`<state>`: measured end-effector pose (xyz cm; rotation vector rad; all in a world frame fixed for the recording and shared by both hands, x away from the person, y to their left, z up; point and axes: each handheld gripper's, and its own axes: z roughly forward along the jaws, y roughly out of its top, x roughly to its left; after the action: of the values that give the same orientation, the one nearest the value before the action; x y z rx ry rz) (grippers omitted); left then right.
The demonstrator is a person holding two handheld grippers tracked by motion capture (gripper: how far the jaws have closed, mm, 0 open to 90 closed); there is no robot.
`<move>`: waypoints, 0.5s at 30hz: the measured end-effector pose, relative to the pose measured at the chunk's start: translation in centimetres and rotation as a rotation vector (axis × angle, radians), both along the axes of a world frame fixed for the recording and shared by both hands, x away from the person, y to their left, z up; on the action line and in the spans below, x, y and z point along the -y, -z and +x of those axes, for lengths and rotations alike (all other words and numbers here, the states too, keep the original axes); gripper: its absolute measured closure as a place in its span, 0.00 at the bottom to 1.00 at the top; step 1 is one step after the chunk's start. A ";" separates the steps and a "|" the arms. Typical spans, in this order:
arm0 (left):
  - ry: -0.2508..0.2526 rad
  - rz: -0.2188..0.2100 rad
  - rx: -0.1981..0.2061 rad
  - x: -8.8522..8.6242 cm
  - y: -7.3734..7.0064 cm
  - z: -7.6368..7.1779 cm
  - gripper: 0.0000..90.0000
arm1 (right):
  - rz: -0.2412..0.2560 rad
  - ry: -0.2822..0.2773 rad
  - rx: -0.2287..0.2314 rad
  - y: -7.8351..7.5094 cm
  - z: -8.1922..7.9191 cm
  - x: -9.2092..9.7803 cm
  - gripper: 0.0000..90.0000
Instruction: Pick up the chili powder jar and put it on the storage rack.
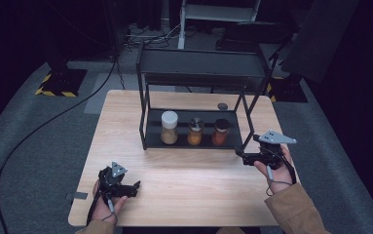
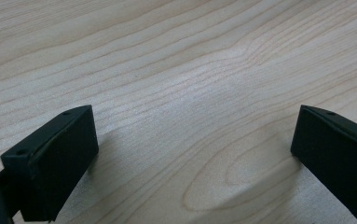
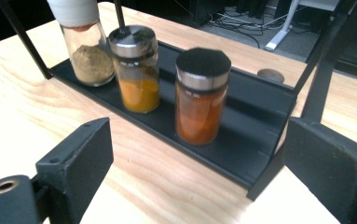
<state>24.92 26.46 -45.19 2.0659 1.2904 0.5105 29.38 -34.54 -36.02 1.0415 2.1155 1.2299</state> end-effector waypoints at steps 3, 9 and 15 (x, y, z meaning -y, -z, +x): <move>0.000 0.000 0.000 0.0 0.0 0.0 0.00 | -0.004 0.002 0.000 0.4 -0.6 0.4 0.07; 0.000 0.000 0.000 0.0 0.0 0.0 0.00 | -0.021 0.001 -0.012 1.4 -1.4 1.0 0.07; 0.000 0.002 -0.001 0.0 0.0 0.0 0.00 | -0.022 0.002 -0.032 2.9 -1.8 1.6 0.06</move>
<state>24.93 26.45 -45.17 2.0679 1.2904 0.5109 27.61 -36.17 -38.90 1.0601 2.1471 1.1943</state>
